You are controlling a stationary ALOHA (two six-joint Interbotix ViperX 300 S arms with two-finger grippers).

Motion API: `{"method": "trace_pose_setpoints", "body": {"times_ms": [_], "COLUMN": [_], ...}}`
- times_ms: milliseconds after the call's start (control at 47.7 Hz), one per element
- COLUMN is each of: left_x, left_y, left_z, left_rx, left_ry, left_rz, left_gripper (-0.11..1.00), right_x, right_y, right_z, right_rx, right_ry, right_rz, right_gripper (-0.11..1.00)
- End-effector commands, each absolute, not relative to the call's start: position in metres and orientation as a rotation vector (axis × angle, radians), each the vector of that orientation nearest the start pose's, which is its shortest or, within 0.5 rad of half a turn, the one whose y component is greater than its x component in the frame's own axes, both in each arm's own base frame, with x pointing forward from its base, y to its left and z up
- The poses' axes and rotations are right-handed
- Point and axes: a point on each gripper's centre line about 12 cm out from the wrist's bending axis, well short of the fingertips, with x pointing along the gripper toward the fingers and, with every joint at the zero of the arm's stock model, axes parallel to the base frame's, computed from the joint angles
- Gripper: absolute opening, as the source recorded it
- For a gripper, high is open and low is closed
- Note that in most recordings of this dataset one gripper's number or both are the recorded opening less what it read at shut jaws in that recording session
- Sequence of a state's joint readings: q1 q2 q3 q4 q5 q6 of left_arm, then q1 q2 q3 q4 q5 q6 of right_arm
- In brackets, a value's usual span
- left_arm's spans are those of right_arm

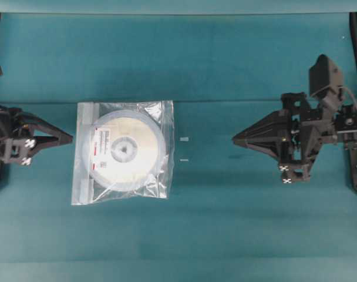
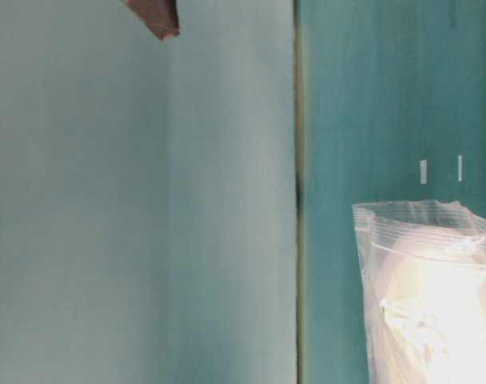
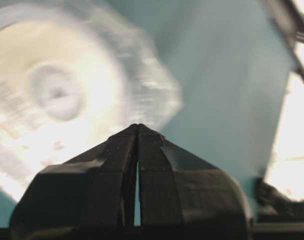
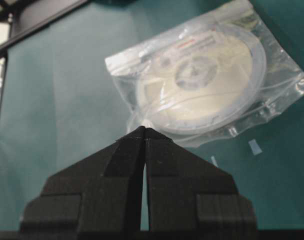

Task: Take out the reel from the clear zip bag.
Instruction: 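Move the left gripper to the left edge of the clear bag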

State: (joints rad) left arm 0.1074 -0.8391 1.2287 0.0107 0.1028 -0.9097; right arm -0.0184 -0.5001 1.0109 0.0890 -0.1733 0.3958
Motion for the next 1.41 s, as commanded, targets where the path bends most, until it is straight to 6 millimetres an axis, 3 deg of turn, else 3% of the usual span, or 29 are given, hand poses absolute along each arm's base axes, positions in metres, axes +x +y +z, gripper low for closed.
{"method": "trace_pose_setpoints", "body": {"times_ms": [0,126,315,755,1007,1154,1385], "left_x": [0.197,0.193,0.192,0.187,0.186,0.187,0.182], "left_y": [0.027,0.027,0.027,0.026,0.025,0.026,0.025], "left_z": [0.19,0.167,0.15,0.132,0.12,0.117,0.11], "left_rx": [-0.928,-0.945,-0.956,-1.02,-1.021,-1.022,-1.09], "left_ry": [0.442,0.53,0.586,0.48,0.521,0.536,0.558], "left_rz": [0.373,0.425,0.457,0.424,0.445,0.455,0.499], "left_gripper": [-0.02,-0.02,-0.02,-0.02,0.01,0.25,0.88], "right_x": [0.29,0.294,0.297,0.297,0.297,0.297,0.295], "right_y": [-0.008,-0.008,-0.008,-0.009,-0.009,-0.009,-0.009], "right_z": [0.241,0.239,0.238,0.238,0.238,0.238,0.235], "right_rx": [0.49,0.49,0.492,0.492,0.51,0.518,0.518], "right_ry": [0.301,0.31,0.314,0.314,0.313,0.317,0.323], "right_rz": [-0.113,-0.116,-0.119,-0.12,-0.123,-0.125,-0.127], "right_gripper": [0.0,0.0,0.0,0.0,0.0,0.0,0.0]}}
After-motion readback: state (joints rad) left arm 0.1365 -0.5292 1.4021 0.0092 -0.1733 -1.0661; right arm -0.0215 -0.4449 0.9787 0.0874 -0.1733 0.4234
